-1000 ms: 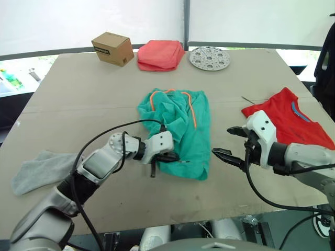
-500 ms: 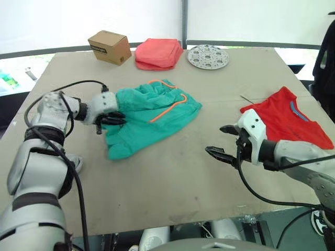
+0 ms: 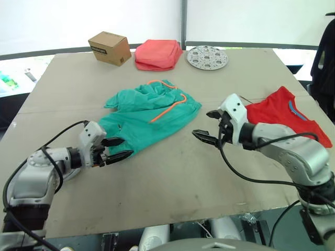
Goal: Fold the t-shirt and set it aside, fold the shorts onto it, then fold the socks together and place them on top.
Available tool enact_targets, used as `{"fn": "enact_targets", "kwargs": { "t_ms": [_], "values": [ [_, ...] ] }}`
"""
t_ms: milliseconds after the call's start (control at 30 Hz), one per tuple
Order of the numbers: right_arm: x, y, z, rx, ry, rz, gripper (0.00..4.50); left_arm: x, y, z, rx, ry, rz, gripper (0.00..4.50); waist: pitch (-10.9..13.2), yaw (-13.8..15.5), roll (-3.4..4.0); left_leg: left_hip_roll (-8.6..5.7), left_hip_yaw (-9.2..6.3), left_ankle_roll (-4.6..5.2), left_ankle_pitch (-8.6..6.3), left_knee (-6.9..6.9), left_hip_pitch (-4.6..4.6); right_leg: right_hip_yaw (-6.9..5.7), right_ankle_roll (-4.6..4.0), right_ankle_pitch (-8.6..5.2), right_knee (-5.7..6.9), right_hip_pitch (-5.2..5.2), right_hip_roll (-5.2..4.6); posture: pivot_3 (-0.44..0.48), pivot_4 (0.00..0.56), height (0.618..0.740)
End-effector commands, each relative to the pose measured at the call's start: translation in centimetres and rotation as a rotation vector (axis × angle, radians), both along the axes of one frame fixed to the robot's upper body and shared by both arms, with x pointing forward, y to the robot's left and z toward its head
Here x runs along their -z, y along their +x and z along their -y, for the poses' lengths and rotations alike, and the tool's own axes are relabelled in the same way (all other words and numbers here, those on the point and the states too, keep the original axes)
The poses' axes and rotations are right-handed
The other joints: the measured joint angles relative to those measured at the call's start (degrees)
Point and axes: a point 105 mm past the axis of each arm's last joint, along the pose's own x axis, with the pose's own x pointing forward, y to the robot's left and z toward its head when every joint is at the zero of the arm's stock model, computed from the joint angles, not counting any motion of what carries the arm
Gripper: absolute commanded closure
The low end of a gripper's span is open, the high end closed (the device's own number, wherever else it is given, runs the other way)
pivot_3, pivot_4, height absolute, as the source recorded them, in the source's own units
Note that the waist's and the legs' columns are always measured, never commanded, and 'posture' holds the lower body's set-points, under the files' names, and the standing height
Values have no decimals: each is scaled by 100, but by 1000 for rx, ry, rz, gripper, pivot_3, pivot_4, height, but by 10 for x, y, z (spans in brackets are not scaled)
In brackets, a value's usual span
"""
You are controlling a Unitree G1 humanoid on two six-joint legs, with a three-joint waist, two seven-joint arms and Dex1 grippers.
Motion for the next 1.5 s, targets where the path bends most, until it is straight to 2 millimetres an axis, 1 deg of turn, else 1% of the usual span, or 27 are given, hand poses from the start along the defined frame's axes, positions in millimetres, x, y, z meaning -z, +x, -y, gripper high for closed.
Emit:
{"fn": "enact_targets", "kwargs": {
  "t_ms": [33, 100, 200, 267, 367, 400, 433, 500, 600, 633, 733, 833, 900, 967, 1000, 1033, 1067, 1100, 1133, 1167, 1200, 1233, 1333, 1367, 1433, 1500],
  "values": [
    [-11, 9, -8, 19, 21, 50, 0, 5, -3, -3, -46, 109, 61, 969, 3, 3, 6, -6, 3, 0, 0, 0, -2, 3, 0, 1, 0, -1, -5, 0, 150, 740],
    [-5, 18, -10, 66, -2, 41, 0, 18, -5, -5, -80, 145, 29, 969, 5, 9, 11, -10, 6, 0, 0, 0, -6, 6, 6, 4, 0, -2, -11, 0, 150, 740],
    [3, 25, -10, 118, -27, 11, 0, 17, 0, -7, -184, 55, -7, 969, -2, 4, 21, -10, 0, 0, 0, -4, -2, 0, 9, 7, 2, -2, -11, 0, 150, 740],
    [3, 25, -12, 116, -19, 8, 0, 16, 0, -7, -196, 12, -33, 969, -3, -1, 23, -11, 0, 0, 0, -4, -1, -2, 10, 7, 2, -2, -11, 0, 150, 740],
    [8, 26, -14, 126, -32, -10, 0, 16, 2, -6, -171, 22, -40, 969, -7, -18, 28, -12, 1, 0, 0, -4, -1, 0, 17, 11, 3, -2, -7, 0, 150, 740],
    [11, 28, -12, 140, -41, -21, 0, 18, 2, -5, -153, 50, -36, 1478, -7, -18, 30, -13, 1, 0, 0, -4, 0, -1, 17, 11, 3, -2, -5, 0, 150, 740],
    [14, 31, -10, 170, -45, -37, 0, 20, 2, -4, -116, 87, -29, 1743, -8, -19, 31, -13, 1, 0, 0, -4, 0, -1, 17, 11, 3, -2, -4, 0, 150, 740],
    [19, 44, -3, 262, -39, -79, 0, 24, -2, -1, -31, 152, -16, 2671, -8, -25, 33, -13, 0, 0, 0, -5, 1, -1, 16, 11, 3, -2, -1, 0, 150, 740],
    [20, 56, -2, 312, -34, -97, 0, 25, -11, 3, 64, 192, -22, 4335, -7, -32, 36, -14, 9, -1, 0, -5, 1, 8, -3, 0, 2, -2, -4, 0, 150, 740],
    [20, 60, -2, 320, -41, -97, 0, 26, -14, 2, 86, 207, -21, 4433, -6, -34, 37, -14, 10, -1, 0, -5, 1, 8, -3, 0, 2, -3, -4, 0, 150, 740],
    [22, 68, -4, 345, -37, -102, 0, 24, -28, 1, 196, 234, 17, 4433, -5, -60, 44, -13, 10, -1, 0, -15, 2, 10, -3, 0, 2, -5, -4, 0, 150, 740],
    [21, 73, -10, 374, 52, -166, 0, 17, -43, -4, 297, 244, 89, 4433, -5, -105, 45, -9, 10, -2, -1, -28, 4, 9, -5, 0, 1, -8, -8, 0, 150, 740],
    [21, 76, -15, 402, 165, -252, 0, 14, -54, -16, 338, 276, 121, 4433, -4, -140, 47, -6, 10, -2, -1, -38, 3, 6, -6, 0, 1, -13, -35, 0, 150, 740],
    [22, 76, -20, 408, 239, -324, 0, 13, -57, -27, 332, 299, 144, 4433, -1, -156, 52, -6, 9, -2, -1, -41, 3, 5, -7, 0, 1, -14, -38, 0, 150, 740],
    [23, 76, -22, 406, 248, -338, 0, 12, -57, -32, 324, 309, 154, 4433, 2, -170, 57, -6, 9, -2, -1, -42, 3, 4, -8, 1, 1, -14, -38, 0, 150, 740],
    [25, 75, -24, 391, 210, -314, 0, 12, -57, -36, 315, 317, 162, 4433, 3, -171, 58, -6, 8, -2, -1, -42, 3, 4, -11, 3, 1, -15, -42, 0, 150, 740],
    [26, 73, -26, 360, 144, -254, 0, 13, -58, -39, 308, 322, 166, 4433, 4, -164, 59, -7, 8, -2, -1, -41, 3, 3, -12, 3, 0, -20, -44, 0, 150, 740],
    [21, 69, -29, 298, 66, -139, 0, 13, -58, -41, 308, 325, 169, 4433, 4, -159, 60, -10, 6, -2, -1, -41, 2, 0, -12, 3, -1, -19, -49, 0, 150, 740],
    [18, 64, -30, 200, -143, 88, 0, 12, -60, -42, 307, 330, 173, 4433, 4, -155, 60, -15, 5, -2, -1, -40, 0, -3, -12, 3, -2, -19, -54, 0, 150, 740],
    [23, 56, -31, 85, -346, 262, 0, 11, -62, -42, 310, 335, 175, 4433, 10, -150, 68, -18, 6, -1, -1, -37, -3, -5, -12, 2, -2, -20, -58, 0, 150, 740],
    [29, 50, -31, -15, -473, 352, 0, 10, -64, -42, 315, 334, 176, 4433, 9, -156, 67, -23, 4, 0, -1, -27, -12, -9, -11, 2, -5, -20, -59, 0, 150, 740],
    [32, 48, -30, -75, -538, 396, 0, 10, -67, -41, 323, 334, 175, 4433, 8, -177, 65, -31, 9, 2, -2, -23, -14, -9, -8, 0, -9, -23, -56, 0, 150, 740],
    [30, 51, -36, -134, -585, 450, 0, 11, -73, -39, 346, 333, 161, 4433, 1, -252, 54, -25, 19, 4, -2, -22, -5, 1, -4, 1, -5, -17, -28, 0, 150, 740],
    [33, 50, -41, -166, -596, 462, 0, 12, -75, -38, 350, 333, 154, 4433, 1, -271, 53, -18, 19, 4, -2, -22, -3, 6, -1, 4, -1, -13, -14, 0, 150, 740],
    [45, 47, -52, -252, -645, 491, 0, 12, -77, -42, 334, 339, 145, 4433, 1, -276, 53, -4, 16, 4, -3, -22, 0, 4, 12, 13, 0, -13, 6, 0, 150, 740],
    [50, 50, -62, -285, -678, 548, 0, 11, -76, -46, 308, 342, 145, 4433, 0, -267, 50, -1, 10, 3, -3, -23, 2, -4, 12, 12, 1, -15, 10, 0, 150, 740]
  ]
}}
